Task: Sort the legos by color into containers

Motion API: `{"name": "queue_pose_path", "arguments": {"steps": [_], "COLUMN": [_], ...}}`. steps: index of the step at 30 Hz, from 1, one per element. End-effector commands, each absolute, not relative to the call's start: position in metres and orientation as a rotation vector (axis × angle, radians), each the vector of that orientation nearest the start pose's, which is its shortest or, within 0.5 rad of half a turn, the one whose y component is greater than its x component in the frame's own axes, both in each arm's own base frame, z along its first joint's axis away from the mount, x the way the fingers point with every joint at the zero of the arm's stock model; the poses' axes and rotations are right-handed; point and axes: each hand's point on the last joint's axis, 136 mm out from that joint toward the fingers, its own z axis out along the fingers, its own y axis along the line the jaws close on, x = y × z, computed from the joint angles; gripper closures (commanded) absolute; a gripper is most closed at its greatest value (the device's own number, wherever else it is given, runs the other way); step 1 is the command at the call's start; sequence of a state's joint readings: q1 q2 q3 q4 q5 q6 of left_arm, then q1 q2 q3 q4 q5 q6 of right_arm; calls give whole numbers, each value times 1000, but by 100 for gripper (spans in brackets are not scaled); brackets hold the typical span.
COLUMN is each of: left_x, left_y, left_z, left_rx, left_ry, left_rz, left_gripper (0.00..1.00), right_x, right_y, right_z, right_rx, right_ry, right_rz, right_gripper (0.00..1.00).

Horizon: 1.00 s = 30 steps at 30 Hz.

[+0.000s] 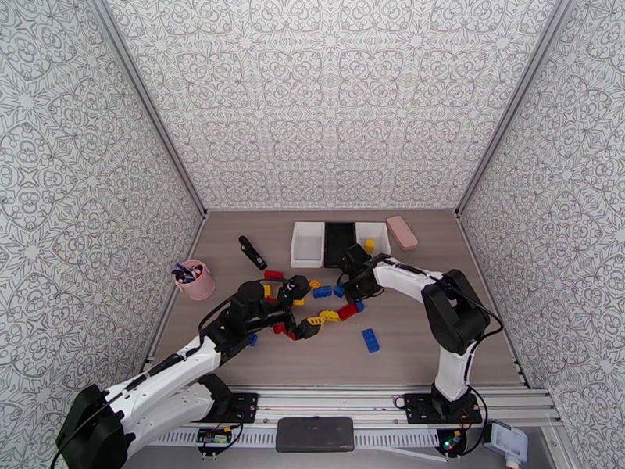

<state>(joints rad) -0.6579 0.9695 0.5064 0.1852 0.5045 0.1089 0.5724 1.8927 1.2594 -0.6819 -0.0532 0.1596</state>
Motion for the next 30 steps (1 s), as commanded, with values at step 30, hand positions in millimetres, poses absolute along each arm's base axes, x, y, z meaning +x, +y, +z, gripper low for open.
{"name": "queue_pose_path", "arguments": {"steps": [30], "left_x": [241], "left_y": [-245], "left_z": [202], "left_rx": [789], "left_ry": [1720], "left_rz": [-740], "left_gripper": [0], "right_x": [520], "right_y": [250], "right_z": [177], "right_rx": [-188], "right_ry": [2122], "right_rz": [197], "right_gripper": [90]}}
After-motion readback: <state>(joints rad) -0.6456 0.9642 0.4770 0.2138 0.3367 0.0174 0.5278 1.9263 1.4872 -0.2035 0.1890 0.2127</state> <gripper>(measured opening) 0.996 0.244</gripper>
